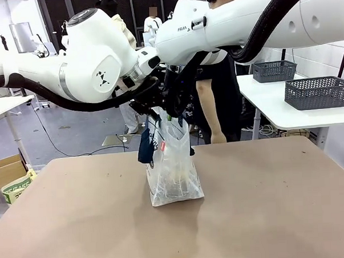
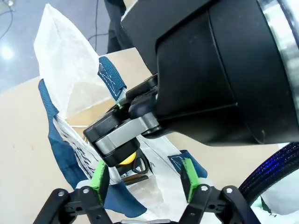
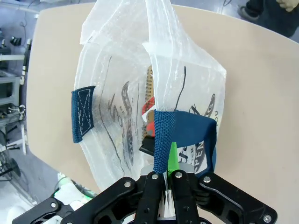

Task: Transfer purchased items from the store into the shopping bag.
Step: Move the Reusable shopping bag to the right side of the table.

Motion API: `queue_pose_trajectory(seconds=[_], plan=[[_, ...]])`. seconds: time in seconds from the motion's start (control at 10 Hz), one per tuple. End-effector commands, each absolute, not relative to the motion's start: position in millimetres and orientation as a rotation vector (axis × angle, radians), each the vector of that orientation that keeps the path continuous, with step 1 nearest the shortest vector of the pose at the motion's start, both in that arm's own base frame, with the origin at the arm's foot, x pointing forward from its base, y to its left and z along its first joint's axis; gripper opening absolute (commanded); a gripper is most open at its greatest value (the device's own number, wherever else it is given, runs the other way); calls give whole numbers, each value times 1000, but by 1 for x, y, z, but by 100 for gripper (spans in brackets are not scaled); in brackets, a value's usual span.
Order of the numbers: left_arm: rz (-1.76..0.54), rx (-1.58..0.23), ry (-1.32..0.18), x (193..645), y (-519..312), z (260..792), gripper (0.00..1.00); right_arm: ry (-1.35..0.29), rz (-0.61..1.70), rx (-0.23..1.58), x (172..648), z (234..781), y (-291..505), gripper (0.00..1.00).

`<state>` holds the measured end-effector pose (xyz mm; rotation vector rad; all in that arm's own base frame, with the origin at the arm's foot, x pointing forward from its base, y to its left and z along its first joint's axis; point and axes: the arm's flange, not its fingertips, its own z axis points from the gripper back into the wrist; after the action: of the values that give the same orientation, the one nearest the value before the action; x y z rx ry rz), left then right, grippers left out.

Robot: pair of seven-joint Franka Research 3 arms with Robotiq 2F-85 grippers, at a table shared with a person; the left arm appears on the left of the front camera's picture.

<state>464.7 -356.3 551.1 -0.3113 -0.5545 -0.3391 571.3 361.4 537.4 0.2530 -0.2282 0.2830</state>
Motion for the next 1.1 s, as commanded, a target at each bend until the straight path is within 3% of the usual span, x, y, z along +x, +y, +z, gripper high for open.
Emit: queue_pose_trajectory(seconds=[0.0,1.0], plan=[[-356,-351,-560,458,-353,554,100,-233,260,277,573,537,366,0],[-332,-292,-525,458,-373,544,100,-241,301,350,572,531,367,0]])
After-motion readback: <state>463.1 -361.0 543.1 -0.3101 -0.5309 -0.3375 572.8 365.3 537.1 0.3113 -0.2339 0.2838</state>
